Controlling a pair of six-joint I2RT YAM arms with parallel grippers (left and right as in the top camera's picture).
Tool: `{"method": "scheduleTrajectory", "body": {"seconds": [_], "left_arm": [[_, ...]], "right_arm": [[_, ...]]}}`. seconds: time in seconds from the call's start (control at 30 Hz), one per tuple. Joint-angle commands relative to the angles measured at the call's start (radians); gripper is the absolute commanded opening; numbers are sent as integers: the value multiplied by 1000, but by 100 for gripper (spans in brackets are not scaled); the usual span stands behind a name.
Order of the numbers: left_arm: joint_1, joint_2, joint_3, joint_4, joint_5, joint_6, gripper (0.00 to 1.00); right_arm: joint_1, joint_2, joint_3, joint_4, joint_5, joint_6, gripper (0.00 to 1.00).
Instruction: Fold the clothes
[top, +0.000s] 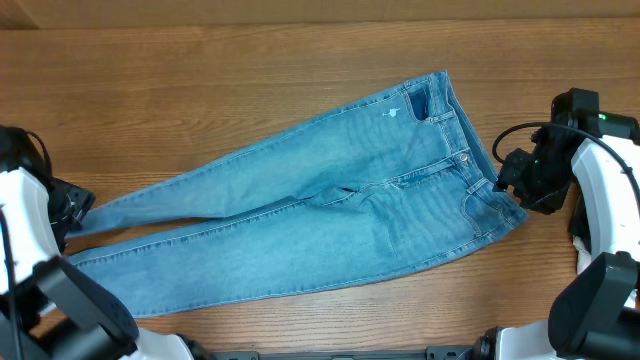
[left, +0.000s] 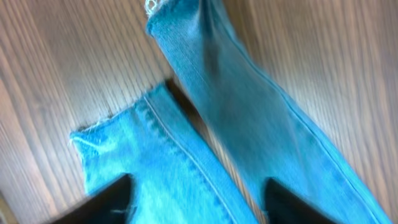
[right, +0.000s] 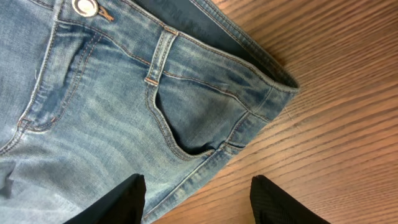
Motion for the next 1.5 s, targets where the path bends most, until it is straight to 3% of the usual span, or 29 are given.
{"method": "scheduleTrajectory", "body": {"seconds": [0.0,0.03,0.17,0.33,0.53,0.63,0.77,0.87,0.93,1.1,1.2,1.37,1.47], "left_arm": [[-1,-42,4,-111,80,38,9],[0,-42,-44,-105,79,37,4],[0,-42,-197,87,80,38,4],[-2,16,-221,352,85,34,4],[-2,156,-212,419,180,51,4],[-2,132,-115,350,233,86,4],[-44,41,43,68,394,228,4],[-156,30,23,-88,249,245,4],[-238,30,-56,-135,51,137,4],[-256,30,-220,-114,38,75,4],[-256,30,-286,62,16,77,5],[-256,60,-348,497,12,78,27],[-256,76,-347,662,17,77,24]], "right_arm": [[3,-11,14,6,1,-8,58],[3,-11,14,6,1,-8,58],[3,-11,14,5,0,-7,58],[3,-11,14,-2,1,-8,58],[3,-11,14,0,2,-8,58],[3,-11,14,2,2,-8,58],[3,-11,14,3,1,-8,58],[3,-11,14,5,1,-8,58],[3,-11,14,5,1,-8,58],[3,-11,14,8,1,-8,58],[3,-11,14,8,1,-8,58],[3,-11,14,-4,1,-8,58],[3,-11,14,-6,1,-8,58]]}}
